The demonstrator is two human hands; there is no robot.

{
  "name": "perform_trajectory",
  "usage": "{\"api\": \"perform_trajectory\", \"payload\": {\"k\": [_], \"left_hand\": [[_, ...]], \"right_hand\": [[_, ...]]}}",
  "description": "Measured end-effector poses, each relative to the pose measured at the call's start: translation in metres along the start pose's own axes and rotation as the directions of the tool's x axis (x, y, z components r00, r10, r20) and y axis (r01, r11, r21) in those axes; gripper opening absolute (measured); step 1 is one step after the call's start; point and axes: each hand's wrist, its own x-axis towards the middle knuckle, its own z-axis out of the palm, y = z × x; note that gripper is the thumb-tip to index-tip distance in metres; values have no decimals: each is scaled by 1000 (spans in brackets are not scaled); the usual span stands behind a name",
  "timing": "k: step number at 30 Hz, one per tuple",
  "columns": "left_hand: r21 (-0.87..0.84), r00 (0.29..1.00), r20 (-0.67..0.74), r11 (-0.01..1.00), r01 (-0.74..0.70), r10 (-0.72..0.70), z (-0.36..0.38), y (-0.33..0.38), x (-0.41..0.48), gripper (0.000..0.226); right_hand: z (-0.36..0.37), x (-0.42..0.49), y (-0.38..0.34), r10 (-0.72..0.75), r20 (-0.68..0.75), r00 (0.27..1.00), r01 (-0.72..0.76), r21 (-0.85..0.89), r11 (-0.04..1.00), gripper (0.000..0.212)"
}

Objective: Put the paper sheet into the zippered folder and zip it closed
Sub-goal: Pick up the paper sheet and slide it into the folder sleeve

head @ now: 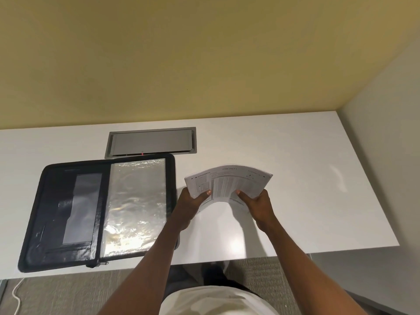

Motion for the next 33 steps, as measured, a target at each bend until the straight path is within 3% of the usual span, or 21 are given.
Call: {"api": "perform_trajectory", "payload": {"k": [19,22,25,30,33], "left_hand": [[1,998,38,999,54,-54,3,-24,1,45],[35,996,62,997,69,-71,-6,-20,5,42],[70,988,129,995,74,-82,-21,-14,9,44],[-14,957,275,995,94,-87,-55,-2,9,50],[-69,949,292,987,147,-121,-82,-3,13,48]], "right_hand": [[-2,-6,11,42,2,999,-42,-13,999,28],[-4,-1,3,48,64,997,-43,-76,996,35],[-5,3,-9,21,152,988,-4,-110,994,28],[11,11,-22,-6,239,971,18,-47,999,28],[30,16,-25,6,266,964,9,-53,999,25]]}}
